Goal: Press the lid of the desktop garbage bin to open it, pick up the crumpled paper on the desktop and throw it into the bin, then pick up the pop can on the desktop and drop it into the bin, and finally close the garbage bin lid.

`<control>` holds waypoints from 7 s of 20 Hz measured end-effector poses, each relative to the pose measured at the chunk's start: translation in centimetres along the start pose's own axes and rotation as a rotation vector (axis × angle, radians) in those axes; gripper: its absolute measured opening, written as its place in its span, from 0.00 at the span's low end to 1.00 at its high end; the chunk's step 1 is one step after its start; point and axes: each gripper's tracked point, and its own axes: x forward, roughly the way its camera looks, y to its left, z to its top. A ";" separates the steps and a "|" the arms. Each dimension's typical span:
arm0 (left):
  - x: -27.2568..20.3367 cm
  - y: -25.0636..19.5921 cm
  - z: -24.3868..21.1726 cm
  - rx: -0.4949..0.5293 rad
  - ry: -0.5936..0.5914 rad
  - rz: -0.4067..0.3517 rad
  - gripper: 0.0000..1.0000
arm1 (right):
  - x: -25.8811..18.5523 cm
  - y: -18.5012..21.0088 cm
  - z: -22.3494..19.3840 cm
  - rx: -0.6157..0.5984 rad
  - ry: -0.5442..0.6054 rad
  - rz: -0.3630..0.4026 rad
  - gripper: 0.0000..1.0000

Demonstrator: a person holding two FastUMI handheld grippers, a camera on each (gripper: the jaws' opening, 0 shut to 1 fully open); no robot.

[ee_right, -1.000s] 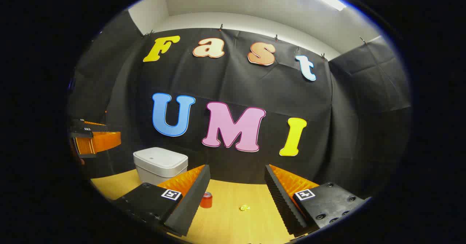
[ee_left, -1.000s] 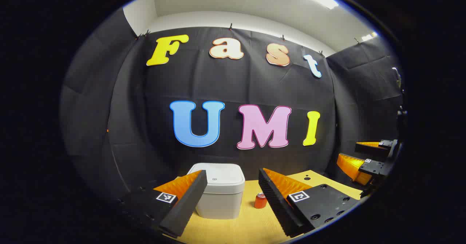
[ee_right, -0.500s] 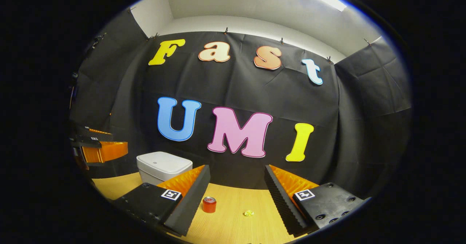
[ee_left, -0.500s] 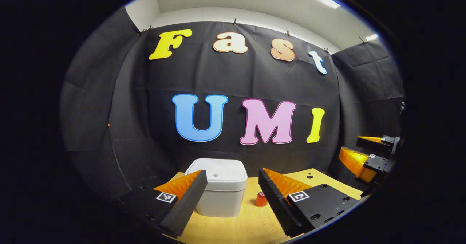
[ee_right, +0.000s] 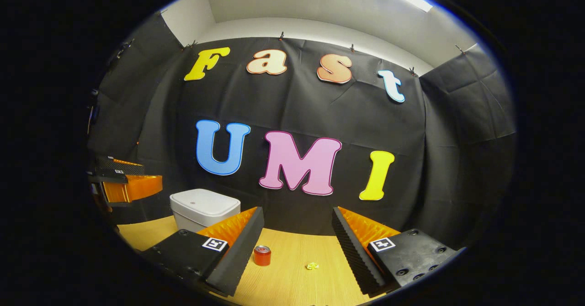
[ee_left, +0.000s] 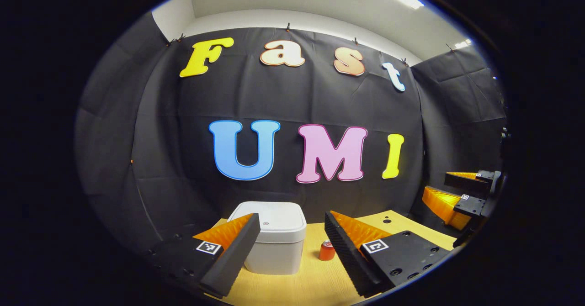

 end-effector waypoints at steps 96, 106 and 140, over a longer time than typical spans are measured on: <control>4.0 -6.7 -14.8 -0.016 0.322 0.137 0.96 | 19.6 -5.7 -46.2 -0.033 1.130 0.186 0.98; 7.0 -8.3 -14.7 -0.004 0.333 0.096 0.96 | 19.7 -4.9 -48.4 0.023 1.200 0.204 0.56; 0.2 9.6 -7.5 0.034 0.146 0.210 0.95 | 20.1 18.2 -9.7 0.124 0.468 0.532 0.39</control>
